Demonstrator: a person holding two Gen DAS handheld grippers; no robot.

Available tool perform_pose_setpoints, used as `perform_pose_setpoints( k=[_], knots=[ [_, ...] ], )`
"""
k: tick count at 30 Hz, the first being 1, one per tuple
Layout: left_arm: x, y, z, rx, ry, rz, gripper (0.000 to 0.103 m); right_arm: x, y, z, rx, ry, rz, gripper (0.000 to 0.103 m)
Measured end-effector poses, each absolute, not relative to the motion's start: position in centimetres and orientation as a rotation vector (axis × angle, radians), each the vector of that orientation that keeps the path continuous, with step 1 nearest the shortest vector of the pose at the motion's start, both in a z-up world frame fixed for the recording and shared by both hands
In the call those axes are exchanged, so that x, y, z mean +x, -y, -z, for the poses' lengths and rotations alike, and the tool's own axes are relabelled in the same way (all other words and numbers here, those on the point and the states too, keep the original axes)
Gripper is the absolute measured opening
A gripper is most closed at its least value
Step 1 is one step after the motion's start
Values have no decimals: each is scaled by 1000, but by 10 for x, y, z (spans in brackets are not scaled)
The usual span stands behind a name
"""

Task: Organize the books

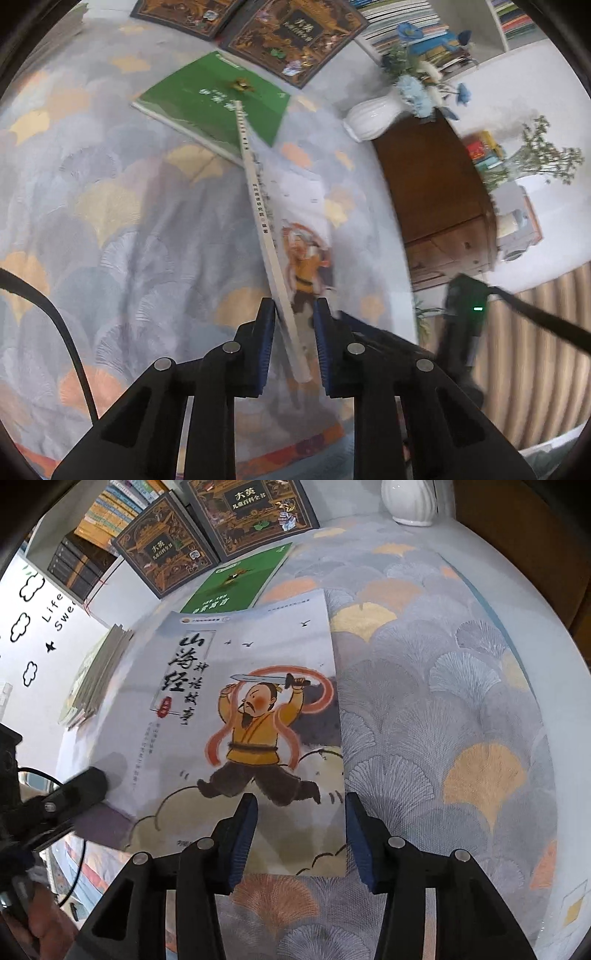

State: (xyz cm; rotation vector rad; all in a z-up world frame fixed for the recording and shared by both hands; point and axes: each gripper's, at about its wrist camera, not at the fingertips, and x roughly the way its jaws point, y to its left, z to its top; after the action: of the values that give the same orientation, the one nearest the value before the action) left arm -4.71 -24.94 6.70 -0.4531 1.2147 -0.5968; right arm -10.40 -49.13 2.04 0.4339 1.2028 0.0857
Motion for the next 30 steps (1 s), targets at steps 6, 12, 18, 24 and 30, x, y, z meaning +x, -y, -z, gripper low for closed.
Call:
perform_pose_setpoints(
  k=[6,12,18,24,30],
  knots=[
    [-43,242,-35,-434,-1293,444,14,-107,493,-21,460,-1204,-106,50],
    [-42,243,-27,-473,-1310,438,14,-104,497,-20,504,-1209,-113,51],
    [-44,248,-30,-504,-1310,455,14,-106,495,-20,497,-1206,-118,53],
    [-34,229,-30,-953,-1321,541,14,-105,522,-12,713,-1237,-179,56],
    [-21,245,-33,-926,-1361,558,14,-120,560,18,1141,-1244,-276,57]
  ],
)
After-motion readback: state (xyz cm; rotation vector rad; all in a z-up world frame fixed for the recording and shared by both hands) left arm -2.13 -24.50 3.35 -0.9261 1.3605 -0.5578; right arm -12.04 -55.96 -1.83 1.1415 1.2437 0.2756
